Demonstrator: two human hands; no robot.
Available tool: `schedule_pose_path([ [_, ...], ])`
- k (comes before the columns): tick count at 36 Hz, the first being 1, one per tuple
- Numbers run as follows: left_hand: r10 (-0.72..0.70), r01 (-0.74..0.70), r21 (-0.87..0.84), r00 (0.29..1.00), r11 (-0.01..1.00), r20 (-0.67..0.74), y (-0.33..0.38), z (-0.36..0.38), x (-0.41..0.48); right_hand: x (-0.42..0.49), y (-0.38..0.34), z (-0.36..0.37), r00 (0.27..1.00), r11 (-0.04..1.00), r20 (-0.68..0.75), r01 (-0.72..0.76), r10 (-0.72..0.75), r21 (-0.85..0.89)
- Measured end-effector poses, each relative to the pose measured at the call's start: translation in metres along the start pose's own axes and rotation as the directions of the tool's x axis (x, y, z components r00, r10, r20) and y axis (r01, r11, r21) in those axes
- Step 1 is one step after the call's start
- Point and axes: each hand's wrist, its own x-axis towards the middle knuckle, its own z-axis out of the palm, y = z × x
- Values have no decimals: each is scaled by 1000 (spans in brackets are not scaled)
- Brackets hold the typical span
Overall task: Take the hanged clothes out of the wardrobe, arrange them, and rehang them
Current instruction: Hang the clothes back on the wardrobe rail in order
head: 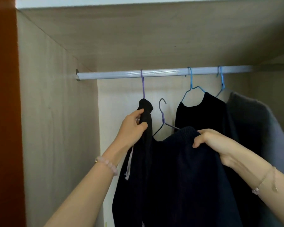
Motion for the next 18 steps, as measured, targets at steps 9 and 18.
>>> schedule_pose_path([
  [9,-5,15,-111,995,994,96,17,36,-1,-93,32,-16,994,991,-26,-112,110,-72],
  [18,9,16,-146,986,989,165,22,59,-7,-182,88,3,963,958,-38,-268,265,-104],
])
